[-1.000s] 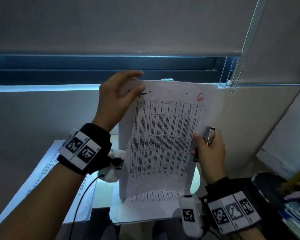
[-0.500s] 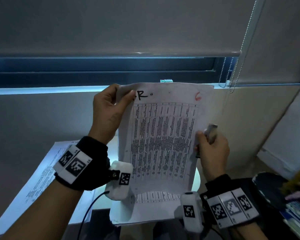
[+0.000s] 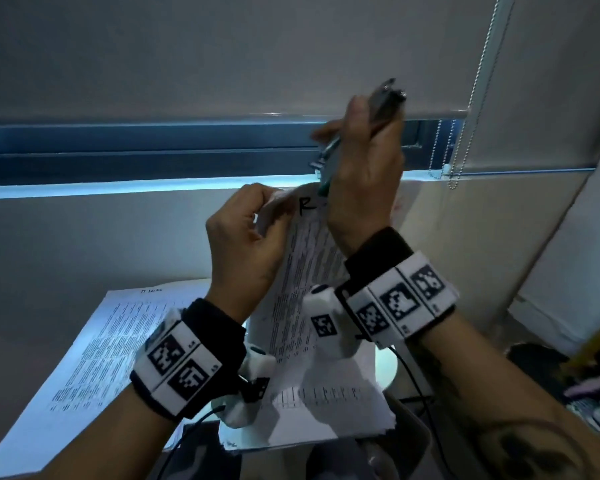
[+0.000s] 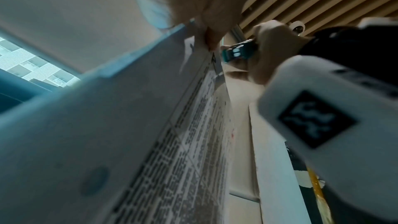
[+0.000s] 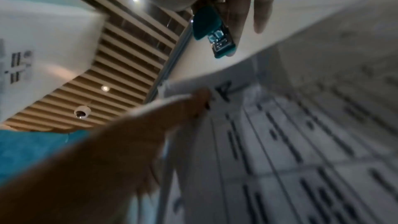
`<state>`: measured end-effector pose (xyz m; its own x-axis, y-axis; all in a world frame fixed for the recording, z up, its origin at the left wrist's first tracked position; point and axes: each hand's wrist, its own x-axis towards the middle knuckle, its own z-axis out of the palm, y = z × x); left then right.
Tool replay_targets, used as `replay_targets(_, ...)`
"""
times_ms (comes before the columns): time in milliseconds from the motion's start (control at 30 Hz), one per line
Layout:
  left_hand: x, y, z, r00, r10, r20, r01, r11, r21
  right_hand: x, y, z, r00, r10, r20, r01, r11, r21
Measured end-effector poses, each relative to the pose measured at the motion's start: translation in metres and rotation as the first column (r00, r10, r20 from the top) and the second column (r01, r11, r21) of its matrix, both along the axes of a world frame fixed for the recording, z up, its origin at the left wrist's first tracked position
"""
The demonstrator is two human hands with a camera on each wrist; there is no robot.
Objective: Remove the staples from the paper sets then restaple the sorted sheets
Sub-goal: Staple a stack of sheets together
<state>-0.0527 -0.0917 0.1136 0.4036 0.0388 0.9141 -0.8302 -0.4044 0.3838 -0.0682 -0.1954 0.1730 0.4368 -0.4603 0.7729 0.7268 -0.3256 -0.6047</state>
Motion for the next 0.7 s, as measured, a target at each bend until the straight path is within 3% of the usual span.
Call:
replay_targets(233,-0.011,-0.003,0.002,1.0,0.003,0.011,-0.002,1.0,-0.018,0.008,0.008,-0.019,0.977,-0.173,0.126,0.194,0.964,-0.181)
replay_targets(467,-0.012,-0.005,-0.003,1.0,-0.027,-0.01,0.026,0.999,-0.035,0.015,0.012,-0.017,0.991,-0.091,0.097,0.107,0.979,-0.171)
replay_targets(700,-0.014,-0.006,0.006,0.948,-0.228,-0.222,0.212,0.973,-0.095,0.024,0.008,-0.018,0.995,-0.064,0.077,0.075,0.986,-0.146)
